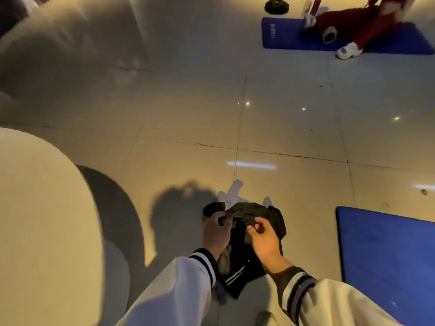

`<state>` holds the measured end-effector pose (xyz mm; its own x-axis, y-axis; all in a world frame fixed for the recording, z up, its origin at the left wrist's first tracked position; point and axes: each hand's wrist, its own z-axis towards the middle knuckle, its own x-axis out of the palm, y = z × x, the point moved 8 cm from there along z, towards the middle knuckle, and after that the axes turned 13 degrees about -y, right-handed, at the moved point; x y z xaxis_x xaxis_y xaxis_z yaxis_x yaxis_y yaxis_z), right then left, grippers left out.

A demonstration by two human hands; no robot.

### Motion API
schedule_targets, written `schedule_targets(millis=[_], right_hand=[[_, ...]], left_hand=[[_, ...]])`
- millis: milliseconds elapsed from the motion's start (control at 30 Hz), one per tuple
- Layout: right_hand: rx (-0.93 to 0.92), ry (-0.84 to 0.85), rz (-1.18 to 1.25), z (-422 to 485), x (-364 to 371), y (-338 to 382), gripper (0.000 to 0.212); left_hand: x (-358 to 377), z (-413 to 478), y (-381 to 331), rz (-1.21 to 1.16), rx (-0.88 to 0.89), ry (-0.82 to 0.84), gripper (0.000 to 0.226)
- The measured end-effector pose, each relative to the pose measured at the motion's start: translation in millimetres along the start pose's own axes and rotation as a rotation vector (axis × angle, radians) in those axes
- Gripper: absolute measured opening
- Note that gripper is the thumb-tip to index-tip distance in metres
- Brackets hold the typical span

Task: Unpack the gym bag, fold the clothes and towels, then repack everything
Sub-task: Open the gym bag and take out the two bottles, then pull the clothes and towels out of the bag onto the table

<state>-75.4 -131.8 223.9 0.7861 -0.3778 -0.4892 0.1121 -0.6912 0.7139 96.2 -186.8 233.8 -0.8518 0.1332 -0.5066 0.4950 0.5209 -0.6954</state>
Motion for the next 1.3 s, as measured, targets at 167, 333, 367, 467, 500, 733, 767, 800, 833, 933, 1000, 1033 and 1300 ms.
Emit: schedule_targets(millis=[167, 333, 367, 467, 500, 733, 767, 800, 833, 933, 1000, 1033, 1300], right_hand=[[0.044, -0.016, -0.016, 84.4, 9.8, -100.4, 0.031], [-0.04, 0.017, -0.095, 171.7, 53.7, -197.8, 0.06], [-0.054, 0.019, -0.138, 189.0, 64.9, -216.2, 0.061], [-0.109, -0.017, -0.283, 224.3, 90.8, -242.4, 0.066], [-0.08, -0.005, -0.326, 233.4, 98.6, -250.2, 0.068], [0.024, 0.047, -0.243, 300.1, 161.6, -316.9, 0.083], [0.039, 0.08, -0.119, 299.9, 173.6, -328.3, 0.082], [0.058, 0.113, 0.041, 294.4, 183.7, -336.1, 0.077], [0.098, 0.147, 0.181, 284.1, 192.0, -341.3, 0.067], [0.243, 0.245, 0.349, 242.5, 202.3, -348.9, 0.033], [0.267, 0.24, 0.309, 218.0, 193.3, -342.8, 0.038], [0.252, 0.22, 0.271, 207.2, 184.9, -334.9, 0.041], [0.022, 0.037, 0.199, 114.2, 87.1, -169.7, 0.065]], left_hand=[[106.3, 51.0, 65.7, 0.048, 0.015, 0.019, 0.046], [191.1, 105.5, 160.1, 0.163, -0.063, 0.094, 0.062], [204.7, 116.6, 183.1, 0.188, -0.092, 0.109, 0.067], [236.7, 154.5, 246.8, 0.255, -0.173, 0.113, 0.08], [243.0, 166.7, 264.0, 0.27, -0.197, 0.101, 0.084], [300.4, 219.0, 339.2, -0.158, -0.328, 0.21, 0.088], [309.5, 218.7, 343.2, -0.232, -0.347, 0.236, 0.084], [315.5, 216.6, 345.1, -0.289, -0.374, 0.243, 0.08], [319.5, 213.8, 346.0, -0.34, -0.41, 0.234, 0.076], [320.7, 196.6, 337.4, -0.438, -0.444, 0.199, 0.042], [310.3, 179.3, 323.4, -0.436, -0.42, 0.187, 0.029], [303.2, 169.4, 314.9, -0.421, -0.405, 0.182, 0.028], [202.4, 84.6, 180.9, -0.452, -0.282, 0.156, 0.038]])
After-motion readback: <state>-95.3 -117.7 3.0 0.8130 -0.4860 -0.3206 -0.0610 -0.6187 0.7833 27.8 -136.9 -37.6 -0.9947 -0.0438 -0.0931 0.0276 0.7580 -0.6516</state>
